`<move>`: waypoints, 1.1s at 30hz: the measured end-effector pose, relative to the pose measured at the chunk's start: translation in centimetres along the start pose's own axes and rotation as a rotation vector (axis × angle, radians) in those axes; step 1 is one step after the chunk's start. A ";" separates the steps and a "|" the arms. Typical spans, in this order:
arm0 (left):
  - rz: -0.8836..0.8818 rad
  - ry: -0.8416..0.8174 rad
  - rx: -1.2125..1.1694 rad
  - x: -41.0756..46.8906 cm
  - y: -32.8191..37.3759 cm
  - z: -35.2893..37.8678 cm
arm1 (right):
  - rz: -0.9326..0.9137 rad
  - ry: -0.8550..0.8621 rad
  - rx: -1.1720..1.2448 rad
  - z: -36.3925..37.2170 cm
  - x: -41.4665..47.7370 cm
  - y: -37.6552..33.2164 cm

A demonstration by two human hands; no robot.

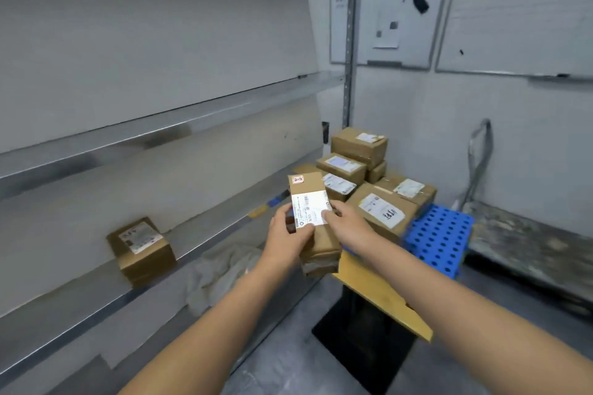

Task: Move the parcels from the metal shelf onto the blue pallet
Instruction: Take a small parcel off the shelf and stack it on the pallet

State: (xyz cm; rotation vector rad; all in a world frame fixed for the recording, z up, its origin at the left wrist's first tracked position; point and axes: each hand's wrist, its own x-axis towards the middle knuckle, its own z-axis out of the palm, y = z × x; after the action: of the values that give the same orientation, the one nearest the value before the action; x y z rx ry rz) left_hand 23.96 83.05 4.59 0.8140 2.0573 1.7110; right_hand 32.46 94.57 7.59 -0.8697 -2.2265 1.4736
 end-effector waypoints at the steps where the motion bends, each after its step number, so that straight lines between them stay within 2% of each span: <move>1: 0.005 -0.040 0.000 0.3 0.6 2.1 | 0.011 0.035 -0.004 -2.0 -0.2 0.8; 11: 0.110 -0.300 -0.081 4.0 5.0 19.1 | 0.062 0.337 -0.019 -17.7 -0.1 6.2; 16: 0.149 -0.355 -0.077 7.6 5.3 25.3 | 0.102 0.424 -0.031 -22.6 2.8 8.2; 23: 0.148 -0.358 -0.090 15.6 6.0 31.0 | 0.120 0.450 -0.081 -27.8 10.7 9.1; 29: 0.097 -0.288 -0.084 22.0 6.3 34.1 | 0.118 0.458 -0.125 -30.4 19.3 10.5; 33: 0.021 -0.274 -0.102 25.0 4.6 35.1 | 0.146 0.400 -0.115 -30.9 23.7 12.1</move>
State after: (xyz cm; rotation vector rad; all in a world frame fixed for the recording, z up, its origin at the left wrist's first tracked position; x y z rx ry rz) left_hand 26.35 126.32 3.95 0.9796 1.7715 1.6000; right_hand 35.97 135.20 7.84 -1.2632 -1.9954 1.1146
